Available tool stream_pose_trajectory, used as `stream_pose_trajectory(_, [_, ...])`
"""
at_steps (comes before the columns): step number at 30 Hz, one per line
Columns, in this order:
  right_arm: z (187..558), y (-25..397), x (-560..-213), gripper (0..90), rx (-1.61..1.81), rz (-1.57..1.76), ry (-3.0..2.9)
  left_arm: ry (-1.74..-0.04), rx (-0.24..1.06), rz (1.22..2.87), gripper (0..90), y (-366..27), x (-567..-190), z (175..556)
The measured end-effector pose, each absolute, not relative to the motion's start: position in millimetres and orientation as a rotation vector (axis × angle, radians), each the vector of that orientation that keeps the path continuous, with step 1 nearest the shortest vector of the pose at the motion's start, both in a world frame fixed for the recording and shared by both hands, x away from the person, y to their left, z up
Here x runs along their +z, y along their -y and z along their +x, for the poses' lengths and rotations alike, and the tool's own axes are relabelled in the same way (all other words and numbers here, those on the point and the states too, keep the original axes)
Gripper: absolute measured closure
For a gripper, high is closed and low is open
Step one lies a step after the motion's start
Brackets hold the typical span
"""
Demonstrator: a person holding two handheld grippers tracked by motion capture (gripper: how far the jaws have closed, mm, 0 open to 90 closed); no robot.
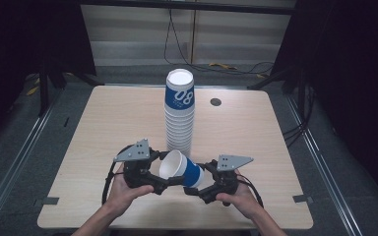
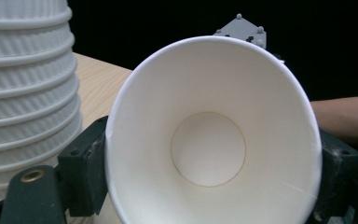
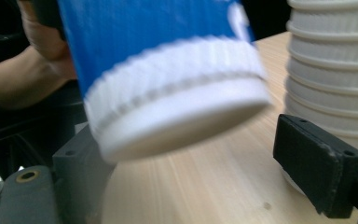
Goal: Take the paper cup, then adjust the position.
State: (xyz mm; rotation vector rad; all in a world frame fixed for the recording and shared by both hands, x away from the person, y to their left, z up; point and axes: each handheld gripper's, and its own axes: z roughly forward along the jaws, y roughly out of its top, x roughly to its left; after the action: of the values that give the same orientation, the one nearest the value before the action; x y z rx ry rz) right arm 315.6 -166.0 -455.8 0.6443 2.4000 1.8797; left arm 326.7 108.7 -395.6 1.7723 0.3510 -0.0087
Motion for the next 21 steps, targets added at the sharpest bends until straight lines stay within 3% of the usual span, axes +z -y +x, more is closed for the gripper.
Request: stream_pose_trajectory(21, [322, 195, -459, 14.6, 1.712, 0.837, -2.353, -0.475, 0.098, 1.844, 17.0, -171, -381, 341])
